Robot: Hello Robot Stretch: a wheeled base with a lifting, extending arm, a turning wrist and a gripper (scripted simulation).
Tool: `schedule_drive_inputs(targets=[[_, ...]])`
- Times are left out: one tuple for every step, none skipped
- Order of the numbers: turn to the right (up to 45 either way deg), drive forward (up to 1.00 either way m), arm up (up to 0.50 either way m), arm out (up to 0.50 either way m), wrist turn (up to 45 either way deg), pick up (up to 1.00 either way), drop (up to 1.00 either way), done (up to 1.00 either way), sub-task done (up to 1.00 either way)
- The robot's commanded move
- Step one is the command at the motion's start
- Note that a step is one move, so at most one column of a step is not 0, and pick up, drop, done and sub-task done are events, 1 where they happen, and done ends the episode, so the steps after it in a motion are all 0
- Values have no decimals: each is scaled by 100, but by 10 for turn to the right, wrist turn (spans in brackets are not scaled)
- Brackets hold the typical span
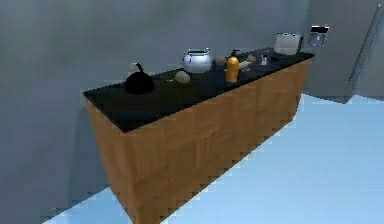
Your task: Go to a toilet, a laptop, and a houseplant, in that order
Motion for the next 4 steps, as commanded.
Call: schedule_drive_inputs(targets=[[330, 0, 0, 0, 0, 0, 0, 0, 0], [0, 5, 0, 0, 0, 0, 0, 0, 0], [120, 0, 0, 0, 0, 0, 0, 0, 0], [0, 100, 0, 0, 0, 0, 0, 0, 0]])
